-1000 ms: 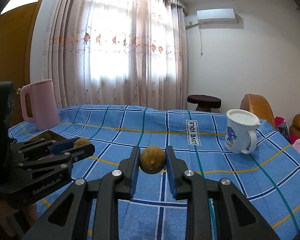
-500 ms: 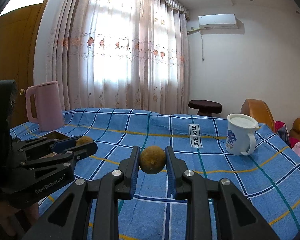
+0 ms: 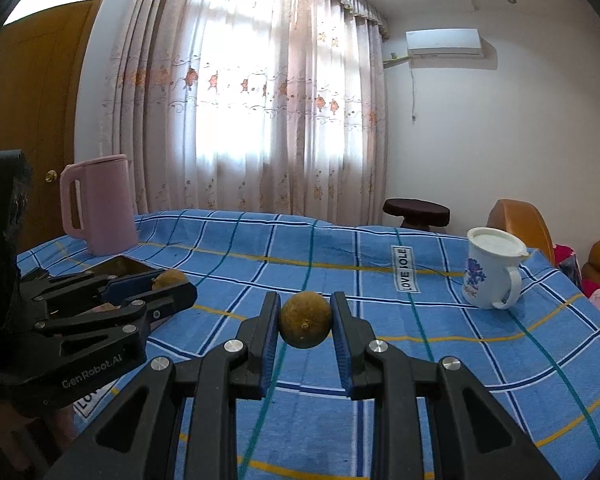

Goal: Organize fruits
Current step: 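Carry both small brown fruits over the pink tin box, then lower both fruits into the box and open both grippers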

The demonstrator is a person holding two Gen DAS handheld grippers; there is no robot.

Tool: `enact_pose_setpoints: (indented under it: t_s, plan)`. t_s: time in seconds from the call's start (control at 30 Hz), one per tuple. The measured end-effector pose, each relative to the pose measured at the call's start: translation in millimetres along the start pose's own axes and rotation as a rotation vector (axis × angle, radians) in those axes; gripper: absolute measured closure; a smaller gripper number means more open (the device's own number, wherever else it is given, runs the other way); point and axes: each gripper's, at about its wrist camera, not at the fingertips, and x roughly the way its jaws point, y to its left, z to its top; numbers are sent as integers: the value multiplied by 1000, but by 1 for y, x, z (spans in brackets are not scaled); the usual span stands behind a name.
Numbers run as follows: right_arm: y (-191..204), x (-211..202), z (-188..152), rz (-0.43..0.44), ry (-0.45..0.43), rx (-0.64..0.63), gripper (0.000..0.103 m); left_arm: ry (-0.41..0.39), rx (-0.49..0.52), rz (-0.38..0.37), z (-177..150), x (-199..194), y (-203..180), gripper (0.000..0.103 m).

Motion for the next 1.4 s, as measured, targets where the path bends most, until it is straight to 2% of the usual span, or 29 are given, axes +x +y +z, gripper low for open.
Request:
enact_pose_setpoints:
  t_s: [0.83,1.2,1.4]
  plan:
    - [87,17,5,157,35,-85,76,-1,-73,55,-13,-47,68,74]
    - [142,26,19,282,44,-122,76,18,-128,175,-19,-78,135,74]
    - [177,26,24,341,50,-174,76,40,-153,191,-23,-83,156,74]
